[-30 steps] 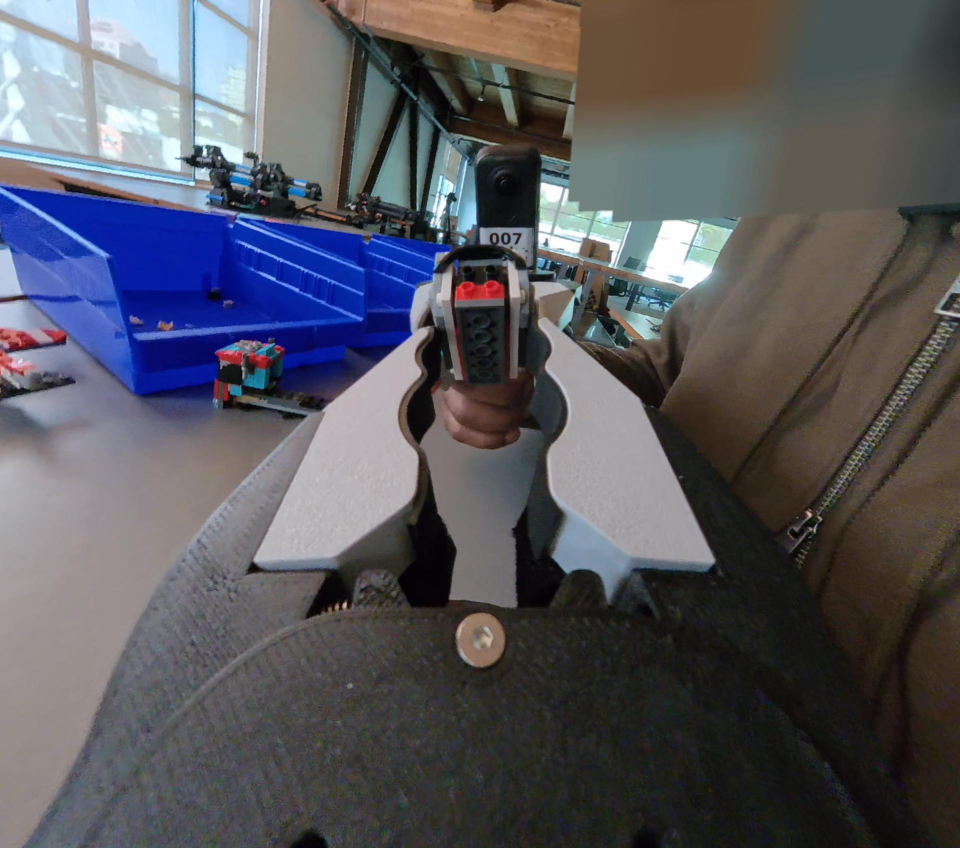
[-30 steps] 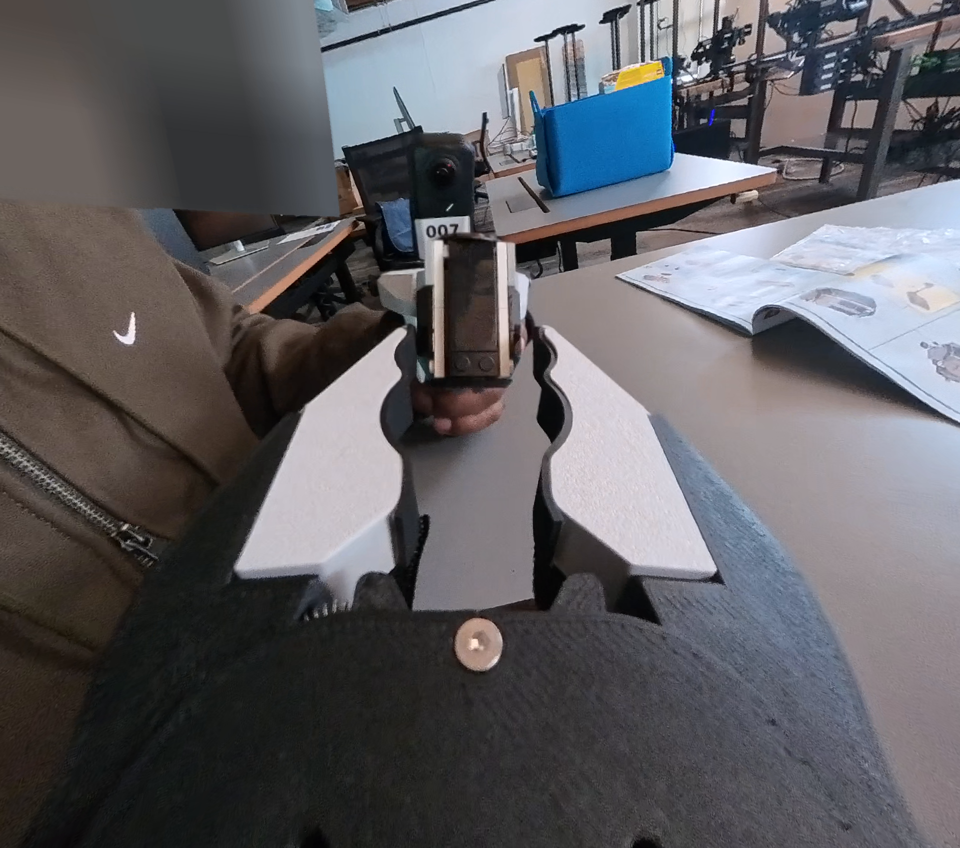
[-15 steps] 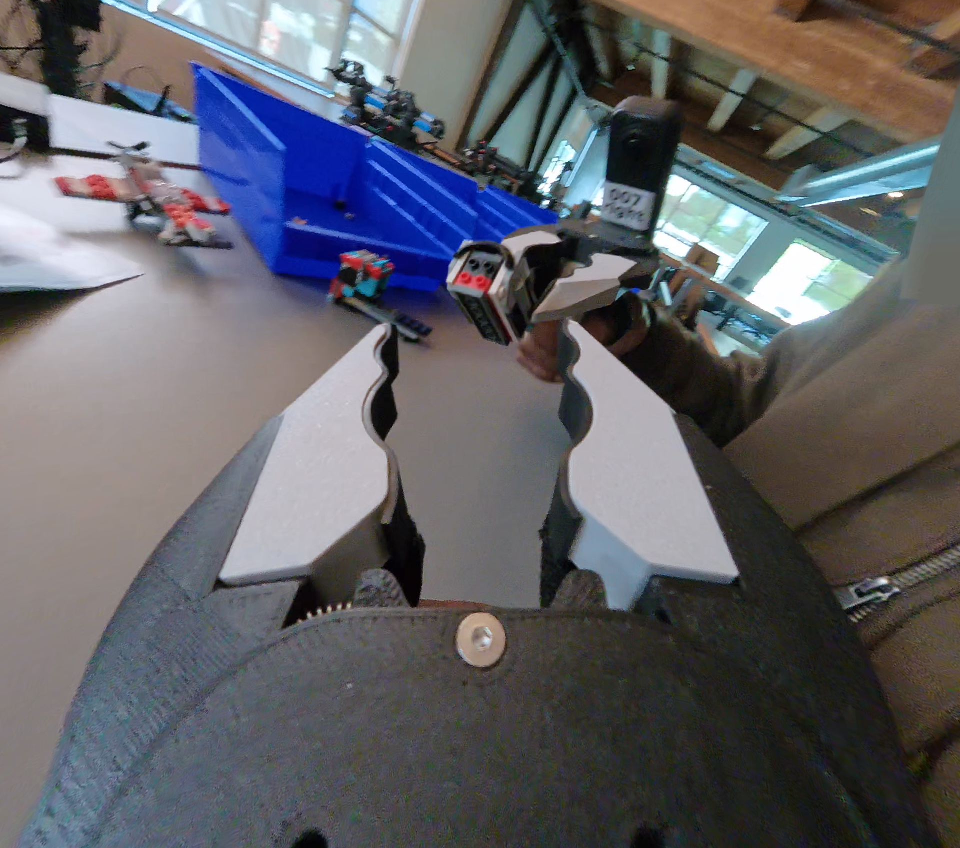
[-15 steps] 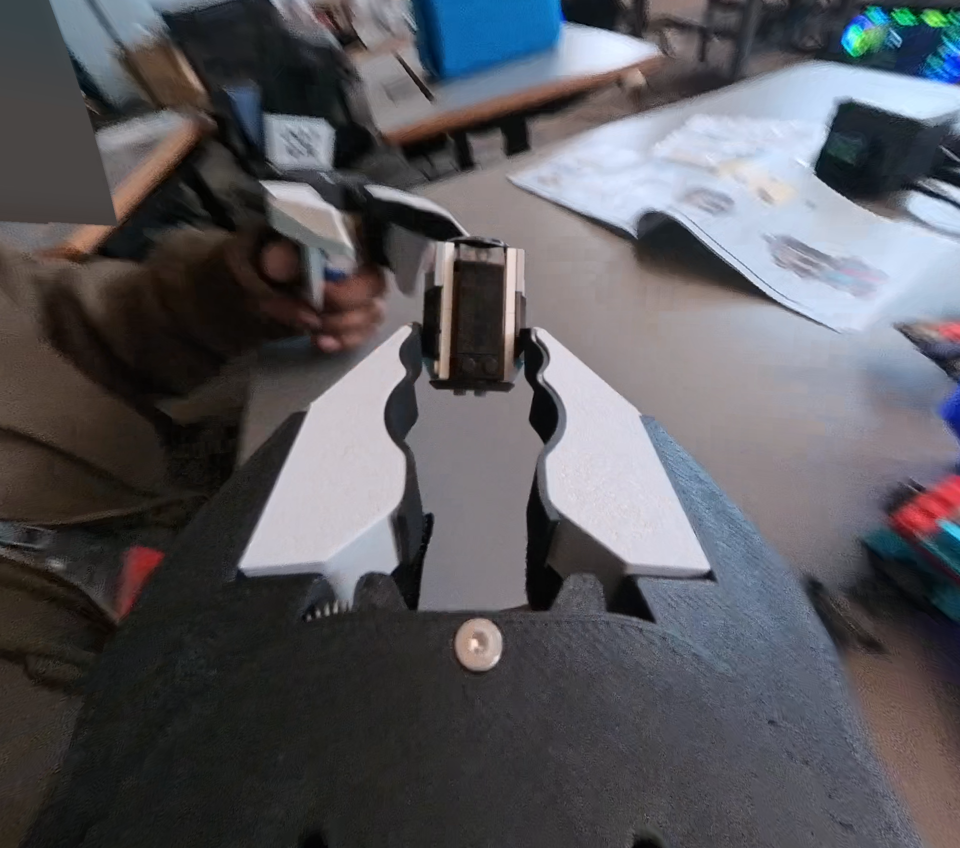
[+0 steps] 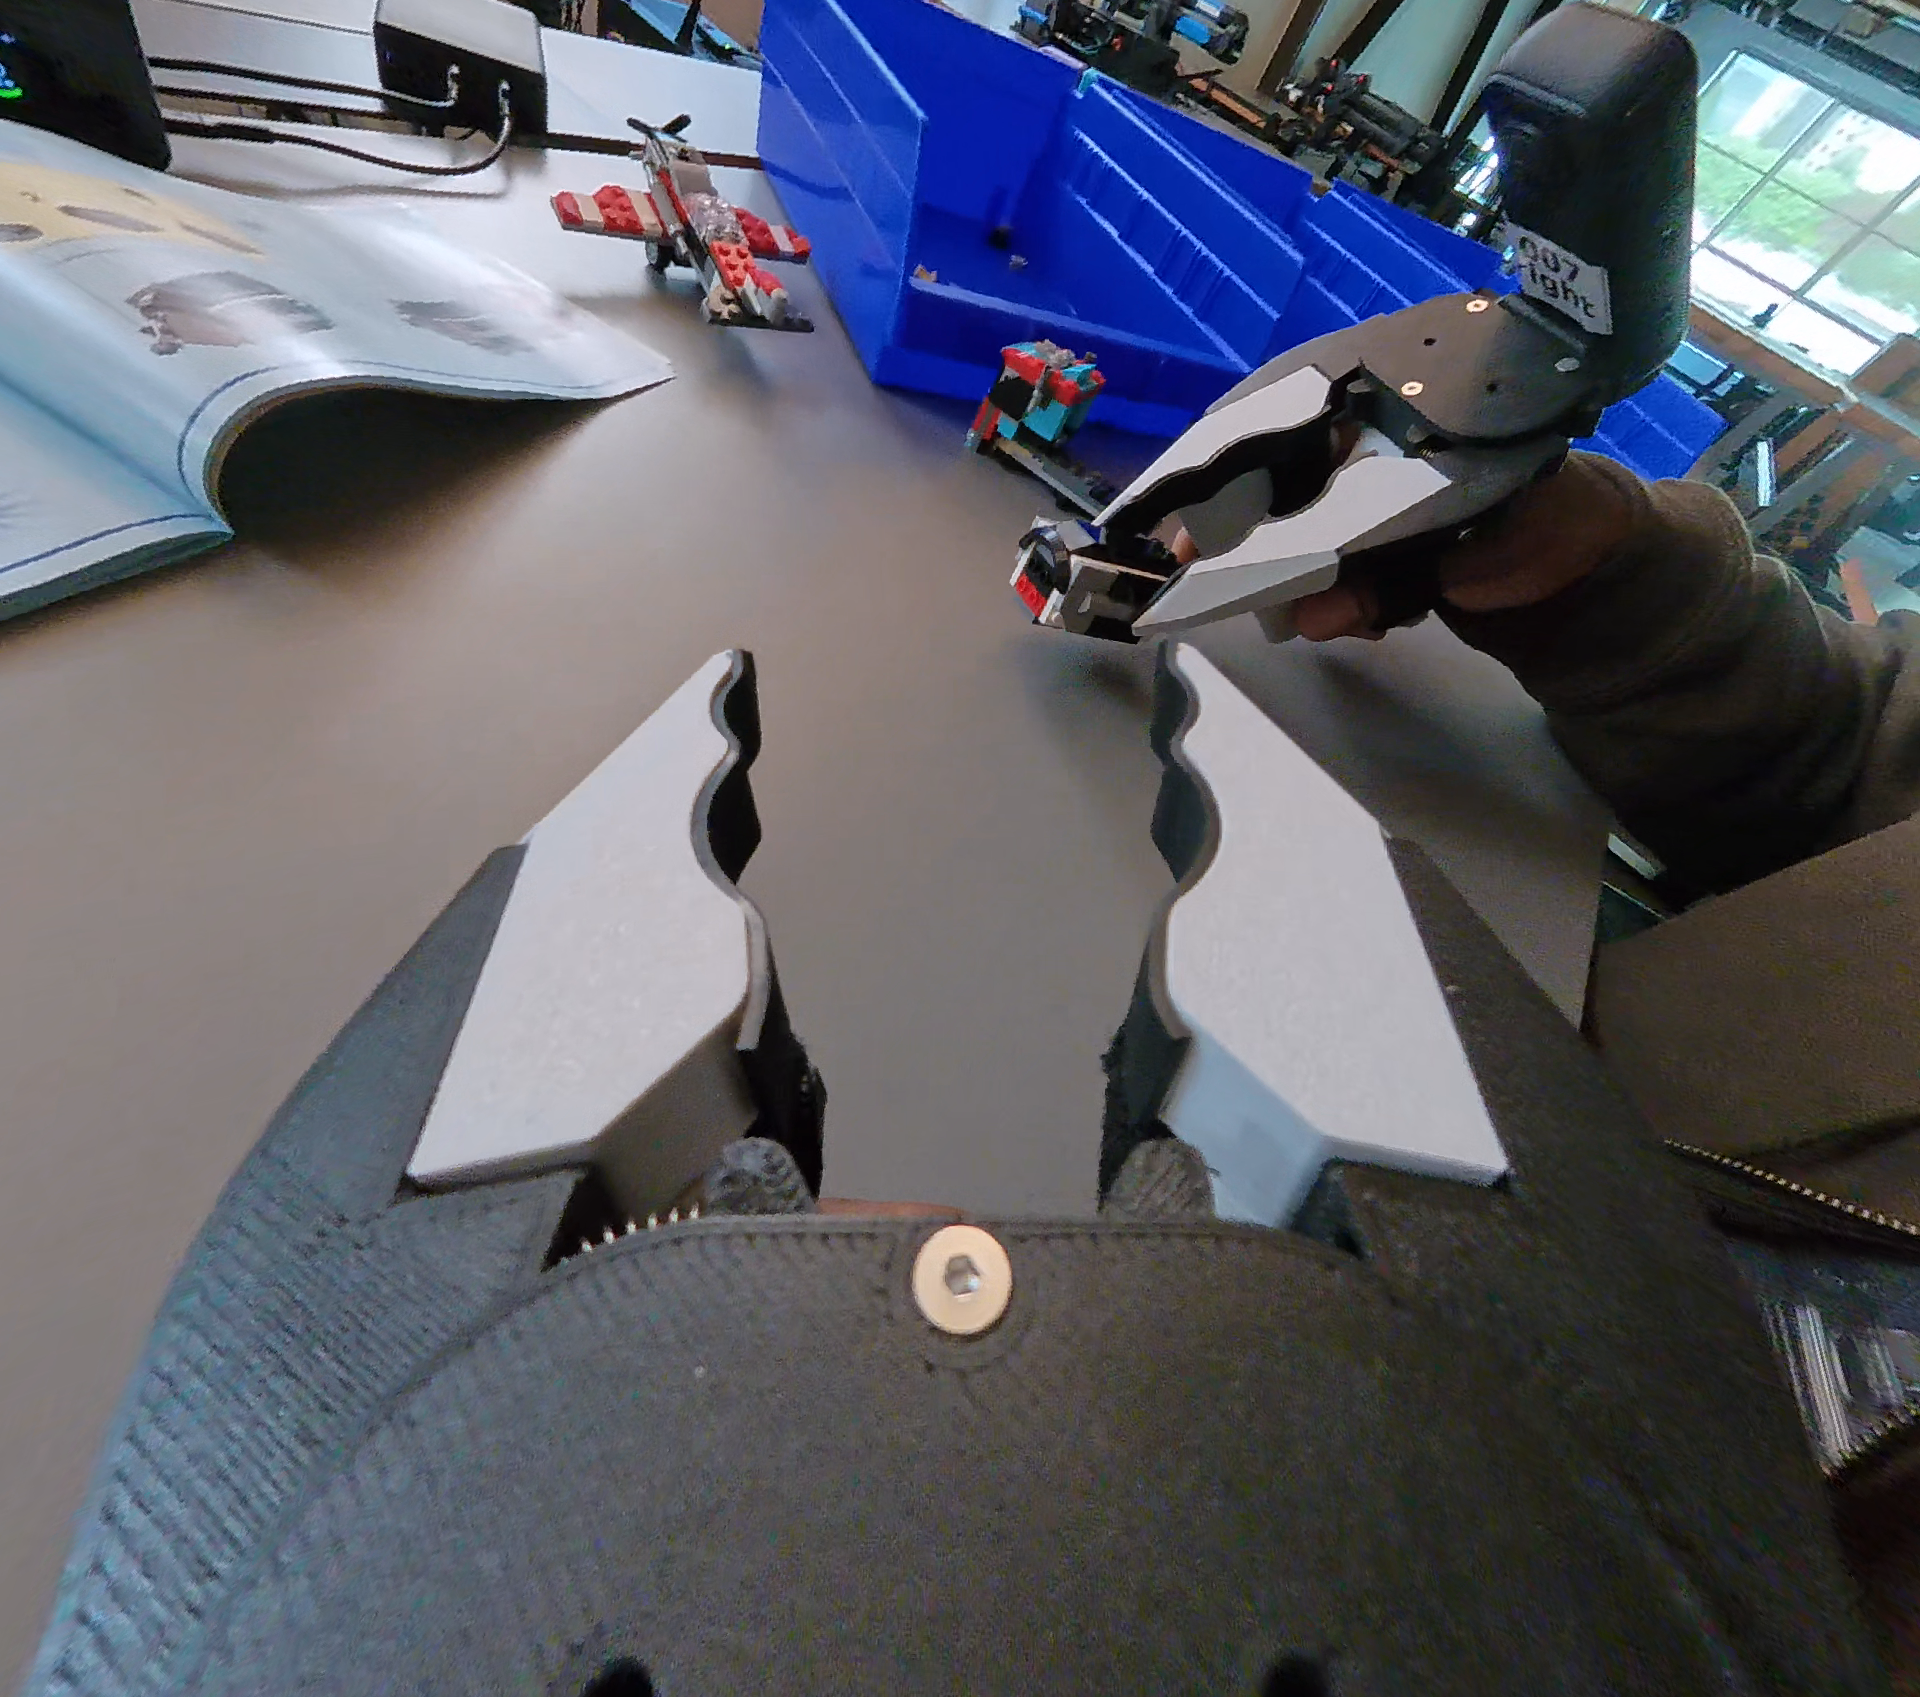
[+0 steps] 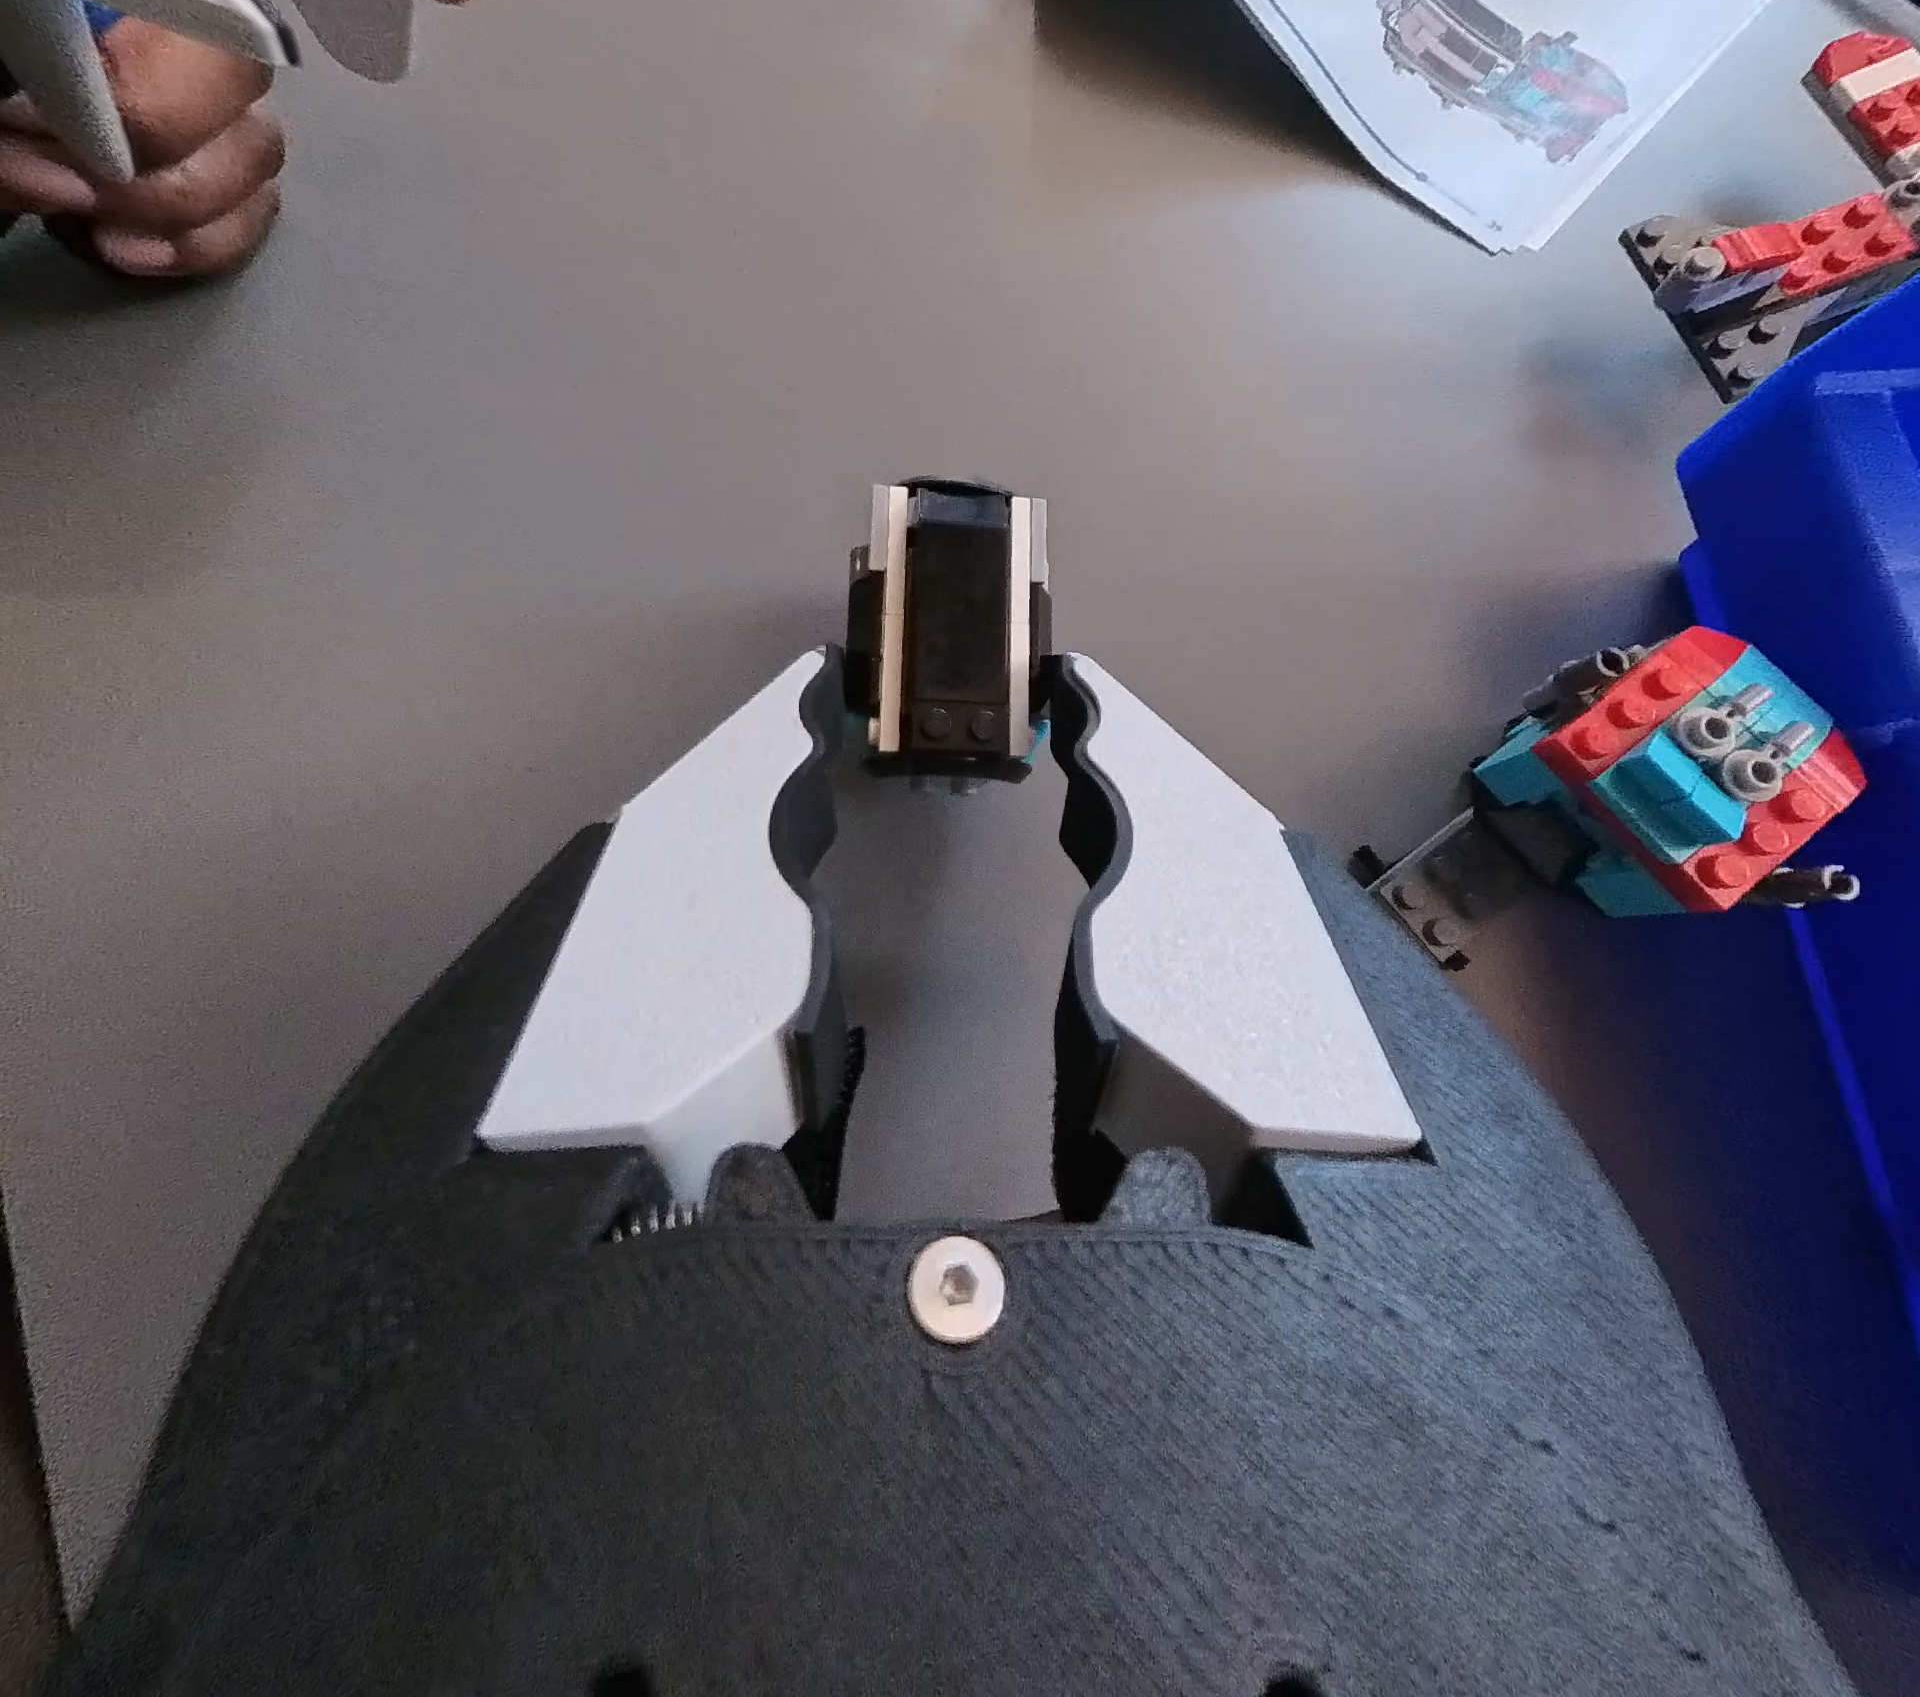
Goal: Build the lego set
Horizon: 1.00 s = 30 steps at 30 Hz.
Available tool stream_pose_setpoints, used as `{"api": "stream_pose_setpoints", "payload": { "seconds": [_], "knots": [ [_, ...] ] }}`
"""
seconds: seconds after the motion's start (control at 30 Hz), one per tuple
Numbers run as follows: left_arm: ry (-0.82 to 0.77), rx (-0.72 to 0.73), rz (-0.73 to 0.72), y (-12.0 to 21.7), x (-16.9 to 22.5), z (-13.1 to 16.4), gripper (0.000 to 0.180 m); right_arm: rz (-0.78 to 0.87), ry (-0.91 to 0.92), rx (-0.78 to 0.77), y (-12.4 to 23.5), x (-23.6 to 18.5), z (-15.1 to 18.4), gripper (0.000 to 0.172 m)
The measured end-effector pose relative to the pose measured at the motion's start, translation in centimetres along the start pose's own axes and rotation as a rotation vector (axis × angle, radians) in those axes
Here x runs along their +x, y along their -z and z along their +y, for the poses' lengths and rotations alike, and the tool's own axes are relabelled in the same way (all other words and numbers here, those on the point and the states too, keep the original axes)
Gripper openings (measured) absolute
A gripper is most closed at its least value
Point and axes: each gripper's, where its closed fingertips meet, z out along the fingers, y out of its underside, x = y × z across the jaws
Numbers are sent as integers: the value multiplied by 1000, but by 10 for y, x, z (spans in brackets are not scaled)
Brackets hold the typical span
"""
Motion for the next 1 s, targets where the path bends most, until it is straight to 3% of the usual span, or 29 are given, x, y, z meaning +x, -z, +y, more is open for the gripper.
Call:
{"api": "stream_pose_setpoints", "payload": {
  "seconds": [0.6, 1.0],
  "knots": [
    [-23, -124, 28, -13, 6, 17, 76, -19, 23, -27, -1, -2, 11, 41],
    [-58, -122, 156, -36, 20, 8, 77, -106, 6, 85, 19, -7, -1, 51]
  ]
}}
